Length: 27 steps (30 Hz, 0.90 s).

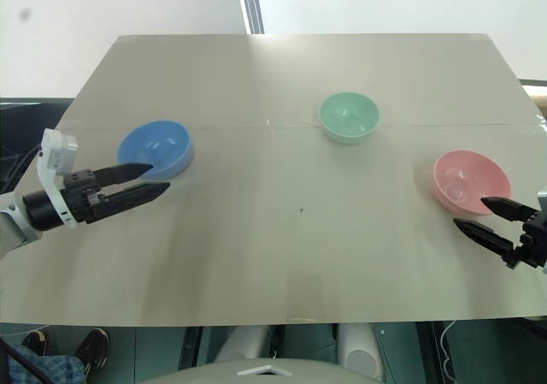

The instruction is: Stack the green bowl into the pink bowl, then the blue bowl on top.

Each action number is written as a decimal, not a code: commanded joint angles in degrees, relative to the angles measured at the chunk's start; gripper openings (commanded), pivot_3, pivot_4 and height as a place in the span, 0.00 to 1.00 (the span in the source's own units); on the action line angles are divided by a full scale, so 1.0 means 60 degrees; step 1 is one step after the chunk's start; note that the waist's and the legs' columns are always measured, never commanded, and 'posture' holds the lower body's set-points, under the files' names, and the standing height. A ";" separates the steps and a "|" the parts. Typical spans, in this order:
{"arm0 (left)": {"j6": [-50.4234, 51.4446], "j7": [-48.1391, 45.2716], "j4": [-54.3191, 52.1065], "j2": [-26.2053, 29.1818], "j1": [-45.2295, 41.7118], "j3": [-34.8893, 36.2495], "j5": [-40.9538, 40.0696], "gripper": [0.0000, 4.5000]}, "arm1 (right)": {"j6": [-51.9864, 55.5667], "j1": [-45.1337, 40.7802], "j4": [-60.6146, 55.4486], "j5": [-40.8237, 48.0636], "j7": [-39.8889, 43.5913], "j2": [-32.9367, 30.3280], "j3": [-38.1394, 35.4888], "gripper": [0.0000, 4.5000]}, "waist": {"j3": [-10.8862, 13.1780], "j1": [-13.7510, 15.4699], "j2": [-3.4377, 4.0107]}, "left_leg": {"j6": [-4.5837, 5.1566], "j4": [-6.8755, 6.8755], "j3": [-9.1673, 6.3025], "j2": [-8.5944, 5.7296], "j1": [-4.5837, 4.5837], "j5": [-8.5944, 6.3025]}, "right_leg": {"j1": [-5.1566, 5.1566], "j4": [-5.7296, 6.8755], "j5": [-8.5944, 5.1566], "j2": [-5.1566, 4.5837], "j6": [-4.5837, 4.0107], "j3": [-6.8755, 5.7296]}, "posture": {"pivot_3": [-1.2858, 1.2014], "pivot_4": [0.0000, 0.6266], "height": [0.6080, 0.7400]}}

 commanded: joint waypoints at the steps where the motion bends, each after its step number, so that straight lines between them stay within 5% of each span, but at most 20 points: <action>1: -0.0460 -0.0273 -0.0052 0.0212 -0.0060 0.0080 0.0129 0.99 | -0.0017 0.0029 -0.0389 0.0171 -0.0016 -0.0031 -0.0512 0.96 | 0.0000 0.0000 0.0000 | 0.0000 0.0000 0.0000 0.0000 0.0000 0.0000 | 0.0000 0.0000 0.0000 0.0000 0.0000 0.0000 | 0.52 0.24 1.00; 27: -0.1640 -0.1214 0.0150 0.0440 -0.0636 -0.0579 0.0785 0.99 | 0.0163 -0.0257 -0.0712 0.0183 -0.0185 -0.0161 -0.0196 0.96 | 0.0000 0.0001 0.0000 | 0.0000 0.0001 0.0001 -0.0002 0.0002 0.0000 | 0.0002 0.0002 0.0000 0.0001 0.0000 -0.0001 | 0.52 0.24 1.00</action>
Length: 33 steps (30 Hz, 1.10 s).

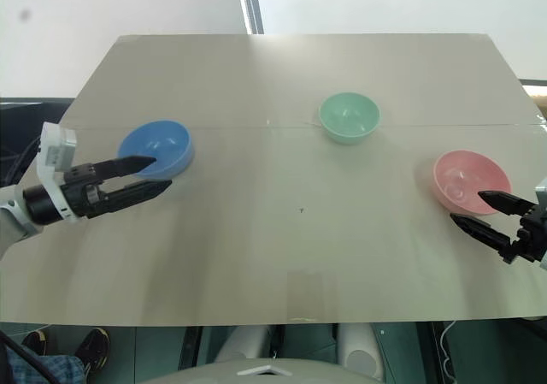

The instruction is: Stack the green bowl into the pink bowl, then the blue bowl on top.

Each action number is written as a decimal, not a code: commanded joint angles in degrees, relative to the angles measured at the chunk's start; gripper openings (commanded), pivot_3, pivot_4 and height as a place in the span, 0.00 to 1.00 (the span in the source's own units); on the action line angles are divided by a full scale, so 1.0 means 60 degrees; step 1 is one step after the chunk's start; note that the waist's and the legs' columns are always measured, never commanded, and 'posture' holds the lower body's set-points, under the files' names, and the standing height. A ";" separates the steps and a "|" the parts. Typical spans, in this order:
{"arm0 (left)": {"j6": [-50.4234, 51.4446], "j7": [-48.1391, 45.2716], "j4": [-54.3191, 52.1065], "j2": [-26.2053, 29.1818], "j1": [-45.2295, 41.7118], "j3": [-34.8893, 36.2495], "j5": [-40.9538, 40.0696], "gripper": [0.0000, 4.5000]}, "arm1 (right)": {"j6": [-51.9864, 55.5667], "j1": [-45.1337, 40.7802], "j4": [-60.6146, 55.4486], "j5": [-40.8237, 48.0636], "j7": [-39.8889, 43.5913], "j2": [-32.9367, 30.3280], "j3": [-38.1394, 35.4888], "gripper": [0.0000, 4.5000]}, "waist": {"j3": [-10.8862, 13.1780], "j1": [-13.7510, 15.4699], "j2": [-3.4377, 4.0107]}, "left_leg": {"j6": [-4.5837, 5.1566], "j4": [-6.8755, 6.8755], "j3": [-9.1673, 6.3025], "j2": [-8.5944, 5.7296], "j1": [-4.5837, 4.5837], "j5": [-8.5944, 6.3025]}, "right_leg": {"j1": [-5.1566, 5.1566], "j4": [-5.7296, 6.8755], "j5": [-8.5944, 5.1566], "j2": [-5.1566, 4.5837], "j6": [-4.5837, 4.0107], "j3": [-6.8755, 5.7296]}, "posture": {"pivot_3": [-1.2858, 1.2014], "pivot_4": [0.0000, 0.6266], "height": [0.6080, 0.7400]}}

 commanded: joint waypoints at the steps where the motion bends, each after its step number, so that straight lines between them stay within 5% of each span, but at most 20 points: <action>1: -0.0781 -0.0536 0.0115 0.0342 -0.0320 -0.0233 0.0373 0.99 | 0.0019 -0.0087 -0.0327 0.0054 0.0011 -0.0180 -0.0121 0.96 | 0.0000 0.0001 0.0000 | 0.0000 0.0000 0.0001 -0.0001 0.0000 0.0000 | 0.0000 0.0000 0.0000 0.0000 0.0000 0.0001 | 0.52 0.24 1.00; 13: -0.2349 -0.1964 -0.0284 0.0730 -0.2068 -0.1745 0.0899 0.99 | 0.0184 -0.1342 0.0300 -0.0692 -0.0355 -0.0833 0.1188 0.96 | 0.0001 -0.0013 -0.0001 | 0.0001 0.0005 0.0005 -0.0010 -0.0004 0.0000 | 0.0000 -0.0001 0.0000 0.0002 0.0001 -0.0001 | 0.52 0.24 1.00; 29: -0.2058 -0.2446 -0.0606 0.0611 -0.3212 -0.1818 -0.0200 0.99 | 0.1301 -0.3410 0.1226 -0.4006 -0.1491 -0.2576 0.5375 0.96 | 0.0002 -0.0048 -0.0001 | 0.0001 0.0013 0.0010 -0.0017 -0.0014 0.0001 | -0.0007 0.0001 0.0000 0.0007 0.0001 -0.0009 | 0.52 0.24 1.00; 32: -0.1938 -0.2446 -0.0668 0.0677 -0.3149 -0.1769 -0.0302 0.99 | 0.1138 -0.3566 0.1211 -0.4361 -0.1404 -0.2650 0.5782 0.78 | 0.0001 -0.0051 -0.0001 | 0.0001 0.0016 0.0006 -0.0018 -0.0014 0.0000 | -0.0007 0.0001 0.0000 0.0007 0.0001 -0.0009 | 0.52 0.24 1.00; 33: -0.1940 -0.2453 -0.0691 0.0687 -0.3102 -0.1771 -0.0290 0.99 | 0.1111 -0.3626 0.1214 -0.4415 -0.1408 -0.2611 0.5868 0.64 | 0.0001 -0.0050 -0.0001 | 0.0001 0.0016 0.0006 -0.0019 -0.0013 0.0000 | -0.0007 0.0001 0.0000 0.0007 0.0001 -0.0008 | 0.52 0.24 1.00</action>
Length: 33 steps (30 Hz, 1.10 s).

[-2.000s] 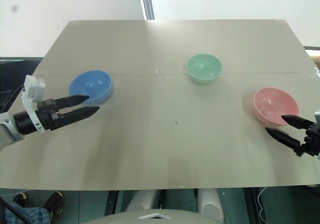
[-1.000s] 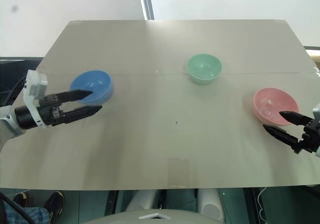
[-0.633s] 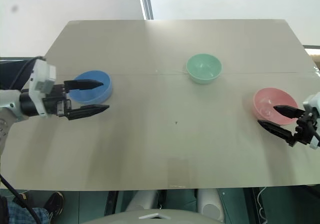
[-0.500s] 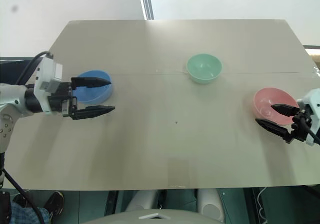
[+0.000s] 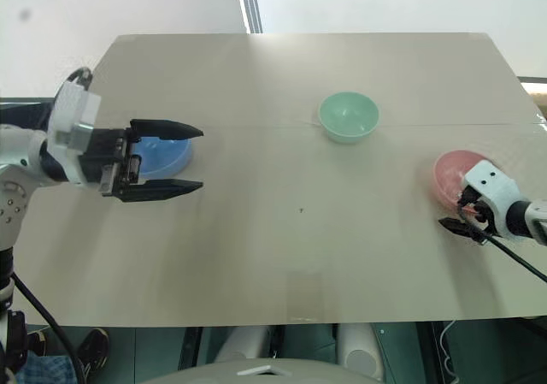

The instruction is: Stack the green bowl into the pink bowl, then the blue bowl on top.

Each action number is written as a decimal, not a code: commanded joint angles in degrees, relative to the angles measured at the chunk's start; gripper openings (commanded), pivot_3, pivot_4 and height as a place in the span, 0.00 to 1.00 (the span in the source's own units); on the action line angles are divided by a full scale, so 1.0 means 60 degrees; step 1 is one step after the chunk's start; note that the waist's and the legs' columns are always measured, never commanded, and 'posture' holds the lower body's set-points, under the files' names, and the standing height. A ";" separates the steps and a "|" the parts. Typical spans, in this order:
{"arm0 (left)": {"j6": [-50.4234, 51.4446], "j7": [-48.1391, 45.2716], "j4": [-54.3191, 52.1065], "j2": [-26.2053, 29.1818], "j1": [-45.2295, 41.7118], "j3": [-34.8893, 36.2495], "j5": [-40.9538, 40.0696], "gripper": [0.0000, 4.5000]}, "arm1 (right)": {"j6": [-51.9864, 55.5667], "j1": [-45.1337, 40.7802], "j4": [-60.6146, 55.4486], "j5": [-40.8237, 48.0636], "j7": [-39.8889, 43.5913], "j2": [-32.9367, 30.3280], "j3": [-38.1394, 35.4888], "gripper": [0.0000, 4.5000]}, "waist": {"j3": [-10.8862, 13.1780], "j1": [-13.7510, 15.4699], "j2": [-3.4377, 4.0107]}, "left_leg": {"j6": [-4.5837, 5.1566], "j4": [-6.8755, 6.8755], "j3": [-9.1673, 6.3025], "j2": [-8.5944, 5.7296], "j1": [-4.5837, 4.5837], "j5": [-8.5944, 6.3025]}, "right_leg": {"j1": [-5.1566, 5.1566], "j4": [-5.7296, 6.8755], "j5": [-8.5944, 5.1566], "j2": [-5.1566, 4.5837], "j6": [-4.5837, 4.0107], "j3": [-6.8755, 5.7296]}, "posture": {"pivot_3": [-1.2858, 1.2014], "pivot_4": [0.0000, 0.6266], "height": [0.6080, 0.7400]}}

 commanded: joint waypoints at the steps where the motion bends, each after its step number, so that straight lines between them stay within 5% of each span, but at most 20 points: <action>1: 0.0049 0.0008 -0.0287 0.0172 0.0001 0.0403 -0.0225 0.99 | -0.0106 -0.0203 -0.0070 -0.0435 -0.0013 -0.0125 0.0221 0.53 | 0.0000 0.0003 0.0000 | 0.0000 0.0000 -0.0001 0.0000 0.0000 0.0000 | 0.0000 0.0000 0.0000 0.0000 0.0000 -0.0002 | 0.52 0.24 1.00; 6: 0.0093 0.0004 -0.0299 0.0199 0.0018 0.0391 -0.0221 0.99 | -0.0114 -0.0396 -0.0093 -0.0548 0.0145 -0.0017 0.0461 0.00 | -0.0018 0.0001 -0.0030 | 0.0000 0.0007 -0.0003 0.0001 0.0007 0.0000 | 0.0008 0.0003 0.0000 0.0001 0.0000 -0.0002 | 0.52 0.24 1.00; 14: 0.0170 -0.0133 -0.0186 0.0248 -0.0133 0.0318 -0.0250 0.99 | 0.0195 -0.1548 -0.1647 -0.0660 0.0653 0.0041 0.1294 0.00 | -0.0017 -0.0041 -0.0032 | -0.0001 0.0013 -0.0019 0.0003 0.0011 0.0000 | 0.0024 0.0000 0.0000 0.0001 0.0000 -0.0017 | 0.52 0.24 1.00; 21: -0.0046 -0.0339 0.0348 0.0168 -0.0442 -0.0088 0.0090 0.99 | 0.0199 -0.3925 -0.4818 -0.1838 0.1263 0.1003 0.4595 0.00 | -0.0003 -0.0230 -0.0008 | -0.0002 0.0009 -0.0022 0.0006 -0.0026 0.0001 | -0.0023 0.0006 0.0000 0.0004 0.0000 -0.0019 | 0.52 0.24 1.00; 33: -0.0093 -0.0483 0.0555 0.0164 -0.0687 -0.0314 0.0299 0.99 | 0.0289 -0.5830 -0.5106 -0.3382 0.1503 0.3041 0.7123 0.00 | -0.0003 -0.0236 -0.0007 | -0.0004 0.0120 -0.0098 -0.0015 -0.0204 0.0001 | -0.0128 0.0023 0.0001 -0.0007 0.0001 -0.0083 | 0.52 0.24 1.00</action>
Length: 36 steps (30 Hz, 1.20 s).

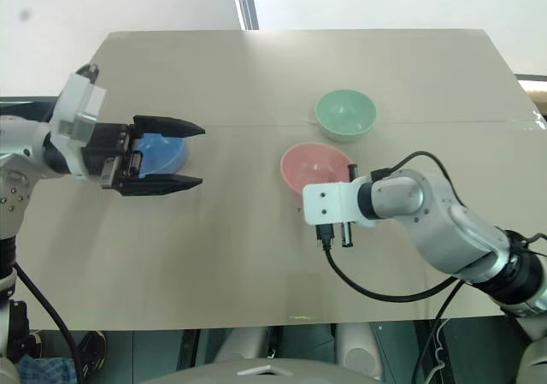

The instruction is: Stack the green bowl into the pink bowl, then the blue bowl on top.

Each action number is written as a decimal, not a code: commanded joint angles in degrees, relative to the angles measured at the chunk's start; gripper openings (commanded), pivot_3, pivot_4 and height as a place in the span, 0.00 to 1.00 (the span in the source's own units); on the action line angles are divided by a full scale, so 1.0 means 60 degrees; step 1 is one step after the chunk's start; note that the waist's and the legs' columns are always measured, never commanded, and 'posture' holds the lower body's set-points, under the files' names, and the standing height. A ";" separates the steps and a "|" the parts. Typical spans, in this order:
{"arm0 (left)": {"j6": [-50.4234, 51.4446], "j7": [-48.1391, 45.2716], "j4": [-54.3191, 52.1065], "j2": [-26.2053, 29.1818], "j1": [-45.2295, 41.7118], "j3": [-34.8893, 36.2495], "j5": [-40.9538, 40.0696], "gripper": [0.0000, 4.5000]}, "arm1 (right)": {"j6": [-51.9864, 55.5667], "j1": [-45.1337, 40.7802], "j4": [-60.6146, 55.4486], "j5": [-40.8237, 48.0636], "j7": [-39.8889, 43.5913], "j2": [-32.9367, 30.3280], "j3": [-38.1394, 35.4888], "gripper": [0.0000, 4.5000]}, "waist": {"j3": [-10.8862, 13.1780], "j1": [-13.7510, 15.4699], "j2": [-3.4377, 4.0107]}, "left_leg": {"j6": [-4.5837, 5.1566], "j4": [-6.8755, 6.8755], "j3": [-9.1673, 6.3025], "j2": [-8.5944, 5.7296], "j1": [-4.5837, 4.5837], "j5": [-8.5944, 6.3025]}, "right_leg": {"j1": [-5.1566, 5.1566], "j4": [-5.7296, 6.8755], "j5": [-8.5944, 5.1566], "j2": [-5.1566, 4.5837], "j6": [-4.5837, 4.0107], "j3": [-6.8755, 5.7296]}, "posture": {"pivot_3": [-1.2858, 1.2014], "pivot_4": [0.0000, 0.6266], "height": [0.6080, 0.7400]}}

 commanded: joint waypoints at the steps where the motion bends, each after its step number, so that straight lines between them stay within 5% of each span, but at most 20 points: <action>1: -0.0058 -0.0016 -0.0158 0.0151 -0.0075 0.0220 0.0013 0.99 | 0.0050 -0.0221 -0.0493 -0.0278 0.0146 0.0108 0.0047 0.00 | 0.0000 -0.0005 0.0000 | 0.0000 0.0008 -0.0003 -0.0002 -0.0015 0.0000 | -0.0015 0.0007 0.0000 -0.0001 0.0000 -0.0002 | 0.52 0.24 1.00; 3: -0.0039 0.0009 -0.0177 0.0171 -0.0031 0.0260 0.0006 0.99 | -0.0035 -0.0195 -0.0557 -0.0356 0.0319 0.0059 0.0121 0.00 | 0.0000 -0.0004 0.0000 | 0.0000 0.0013 -0.0005 -0.0005 -0.0021 0.0000 | -0.0023 0.0021 0.0001 -0.0004 0.0000 -0.0004 | 0.52 0.24 1.00; 4: -0.0039 0.0015 -0.0175 0.0172 -0.0020 0.0267 0.0002 0.99 | -0.0068 -0.0177 -0.0567 -0.0388 0.0375 0.0065 0.0130 0.21 | 0.0000 -0.0002 0.0000 | -0.0001 0.0014 -0.0007 -0.0006 -0.0020 0.0001 | -0.0023 0.0027 0.0000 -0.0004 0.0000 -0.0006 | 0.52 0.24 1.00; 9: -0.0054 0.0002 -0.0176 0.0160 -0.0005 0.0275 -0.0022 0.99 | 0.0062 -0.0176 -0.0414 -0.0452 0.0313 0.0344 -0.0136 0.71 | 0.0000 -0.0005 0.0000 | -0.0001 0.0030 -0.0005 -0.0009 -0.0018 0.0001 | -0.0028 0.0061 0.0000 -0.0004 0.0000 -0.0001 | 0.52 0.24 1.00; 13: -0.0069 -0.0014 -0.0158 0.0152 -0.0020 0.0282 -0.0033 0.99 | 0.0615 -0.0178 -0.0645 0.0175 0.0813 0.0172 -0.0780 0.71 | 0.0000 0.0000 0.0000 | -0.0001 0.0039 0.0003 -0.0010 -0.0018 0.0001 | -0.0038 0.0087 0.0000 -0.0003 -0.0001 0.0012 | 0.52 0.24 1.00; 22: -0.0061 0.0028 -0.0081 0.0109 -0.0017 0.0307 -0.0043 0.99 | 0.3720 -0.1362 0.0020 0.4304 0.2095 0.0485 -0.4885 0.71 | 0.0001 -0.0021 0.0001 | -0.0001 0.0045 0.0011 -0.0009 -0.0014 0.0001 | -0.0039 0.0107 0.0000 -0.0003 -0.0001 0.0024 | 0.52 0.24 1.00; 29: 0.0017 0.0471 0.0154 0.0183 0.0230 0.0439 0.0223 0.99 | 0.1456 -0.2336 0.4056 0.2500 0.0202 0.0815 -0.3978 0.71 | -0.0002 -0.0014 -0.0004 | -0.0004 0.0046 0.0041 -0.0014 -0.0018 0.0003 | -0.0075 0.0139 0.0000 -0.0010 -0.0002 0.0057 | 0.52 0.24 1.00; 36: 0.0241 0.2050 0.0698 0.0226 0.0693 0.0997 0.0989 0.99 | -0.0763 -0.3111 0.6704 0.1199 -0.0239 0.1565 -0.2960 0.71 | -0.0002 -0.0236 -0.0003 | -0.0006 0.0037 0.0070 -0.0010 -0.0041 0.0004 | -0.0119 0.0144 0.0000 -0.0011 -0.0002 0.0082 | 0.52 0.24 1.00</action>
